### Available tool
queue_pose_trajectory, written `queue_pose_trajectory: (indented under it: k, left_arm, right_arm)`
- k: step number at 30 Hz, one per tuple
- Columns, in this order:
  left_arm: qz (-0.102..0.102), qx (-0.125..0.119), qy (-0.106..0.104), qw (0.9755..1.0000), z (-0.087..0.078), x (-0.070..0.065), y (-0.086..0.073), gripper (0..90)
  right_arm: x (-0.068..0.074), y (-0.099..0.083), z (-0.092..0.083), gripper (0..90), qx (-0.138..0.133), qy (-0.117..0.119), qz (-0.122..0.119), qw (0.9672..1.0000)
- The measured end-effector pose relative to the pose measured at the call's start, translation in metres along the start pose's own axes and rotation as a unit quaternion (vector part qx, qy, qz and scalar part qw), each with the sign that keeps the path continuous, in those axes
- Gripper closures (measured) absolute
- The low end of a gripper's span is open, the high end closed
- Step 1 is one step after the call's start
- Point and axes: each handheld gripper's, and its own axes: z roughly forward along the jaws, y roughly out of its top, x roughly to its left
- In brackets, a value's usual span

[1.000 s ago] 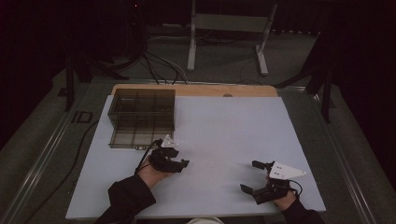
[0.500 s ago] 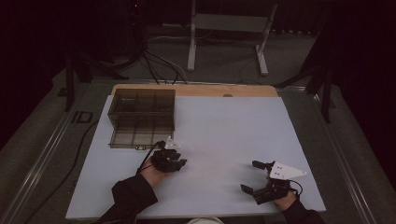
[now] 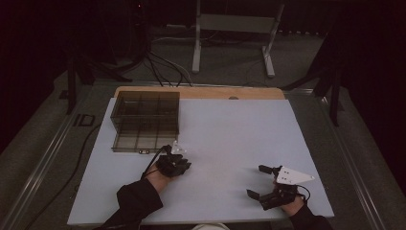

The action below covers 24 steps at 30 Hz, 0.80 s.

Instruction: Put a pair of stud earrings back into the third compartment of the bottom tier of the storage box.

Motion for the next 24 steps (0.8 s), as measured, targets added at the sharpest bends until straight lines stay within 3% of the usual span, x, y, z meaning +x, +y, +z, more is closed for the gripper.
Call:
queue_pose_trajectory:
  k: [9,12,24]
  left_arm:
    - [0.001,0.002,-0.004,1.0000,-0.0004,0.0004,0.0003,81.1]
    - [-0.005,0.003,-0.013,0.9999,-0.0015,0.0009,0.0003,81.1]
    - [0.009,0.002,-0.029,0.9995,-0.0095,-0.0038,0.0030,81.1]
  right_arm:
    - [-0.0004,0.0001,0.0002,0.0,-0.001,0.000,0.001,1.0000]
    - [-0.0003,-0.0001,-0.0003,0.0,-0.001,0.000,0.002,1.0000]
    - [-0.0008,-0.0001,0.0000,0.0,-0.001,-0.001,0.004,1.0000]
